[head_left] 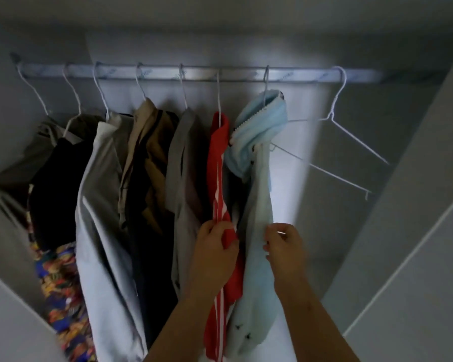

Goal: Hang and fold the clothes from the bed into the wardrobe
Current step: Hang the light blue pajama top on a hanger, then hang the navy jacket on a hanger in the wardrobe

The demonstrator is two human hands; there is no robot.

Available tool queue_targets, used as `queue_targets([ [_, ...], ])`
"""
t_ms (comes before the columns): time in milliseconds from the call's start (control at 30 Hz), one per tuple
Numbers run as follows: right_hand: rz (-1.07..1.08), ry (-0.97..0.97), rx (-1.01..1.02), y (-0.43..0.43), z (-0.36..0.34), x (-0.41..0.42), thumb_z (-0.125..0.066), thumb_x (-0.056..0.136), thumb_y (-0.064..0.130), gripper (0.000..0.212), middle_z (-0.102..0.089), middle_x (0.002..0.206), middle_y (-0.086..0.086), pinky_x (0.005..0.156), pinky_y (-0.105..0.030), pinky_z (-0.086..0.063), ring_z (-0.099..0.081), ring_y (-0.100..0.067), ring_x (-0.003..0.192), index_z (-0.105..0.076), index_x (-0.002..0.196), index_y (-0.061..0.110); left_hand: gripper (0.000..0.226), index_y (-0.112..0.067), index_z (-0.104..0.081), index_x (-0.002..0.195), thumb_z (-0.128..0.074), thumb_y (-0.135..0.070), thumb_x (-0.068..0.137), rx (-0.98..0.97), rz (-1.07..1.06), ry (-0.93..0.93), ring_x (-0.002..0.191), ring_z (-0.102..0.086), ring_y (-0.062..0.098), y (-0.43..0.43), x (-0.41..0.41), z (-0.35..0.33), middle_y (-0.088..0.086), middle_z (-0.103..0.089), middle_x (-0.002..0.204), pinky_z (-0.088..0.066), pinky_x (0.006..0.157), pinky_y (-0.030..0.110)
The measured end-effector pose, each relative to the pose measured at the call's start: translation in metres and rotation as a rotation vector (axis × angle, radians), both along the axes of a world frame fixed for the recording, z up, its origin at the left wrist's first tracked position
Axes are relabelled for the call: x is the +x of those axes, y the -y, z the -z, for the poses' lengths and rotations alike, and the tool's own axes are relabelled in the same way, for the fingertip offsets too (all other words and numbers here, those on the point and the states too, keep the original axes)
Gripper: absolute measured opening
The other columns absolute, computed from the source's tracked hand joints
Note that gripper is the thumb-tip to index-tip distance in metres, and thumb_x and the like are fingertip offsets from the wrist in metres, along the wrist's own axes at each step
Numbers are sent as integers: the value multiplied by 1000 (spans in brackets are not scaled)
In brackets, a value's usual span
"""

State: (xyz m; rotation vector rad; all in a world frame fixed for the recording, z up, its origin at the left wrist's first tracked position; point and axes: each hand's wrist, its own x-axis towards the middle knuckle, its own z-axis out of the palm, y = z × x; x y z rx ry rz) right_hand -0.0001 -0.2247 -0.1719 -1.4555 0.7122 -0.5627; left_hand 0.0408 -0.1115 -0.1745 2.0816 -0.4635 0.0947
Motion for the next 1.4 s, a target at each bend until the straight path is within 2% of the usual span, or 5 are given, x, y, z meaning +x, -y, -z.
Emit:
queue_targets([
  [167,-23,-123,145,-14,41,-82,-57,88,17,10,-61,82,-1,58,-25,-42,-57,-15,70,-55,81,24,24,-22,-61,104,-61,-7,86,-56,12,-414,91,-59,40,-6,-71,45,20,-60,111,-50,79,39],
  [333,-14,-233,229,-43,70,-153,-58,89,17,6,-62,88,-4,65,-27,-43,-57,-16,73,-56,84,20,19,-23,-58,92,-57,-4,88,-107,62,-693,95,-59,23,-29,-132,70,10,-61,110,-50,79,27],
  [500,59,-270,279,-83,83,-214,-55,91,14,8,-60,87,-3,60,-24,-42,-56,-16,75,-56,83,18,19,-20,-61,85,-56,-3,88,-104,175,-846,68,-55,10,-63,-173,73,-3,-59,73,-42,56,15],
  [1033,803,-222,506,-275,111,-460,-53,91,14,9,-56,79,-2,58,-26,-38,-51,-15,64,-55,82,15,15,-31,-62,84,-53,-20,88,325,883,-828,84,-65,12,-167,-374,94,-3,-67,90,-48,70,26],
  [1400,1409,-71,585,-441,107,-724,-53,90,19,7,-58,79,1,56,-23,-40,-53,-13,63,-59,86,17,10,-20,-61,95,-51,-19,92,595,1473,-712,81,-59,16,-250,-663,90,0,-61,84,-41,64,23],
])
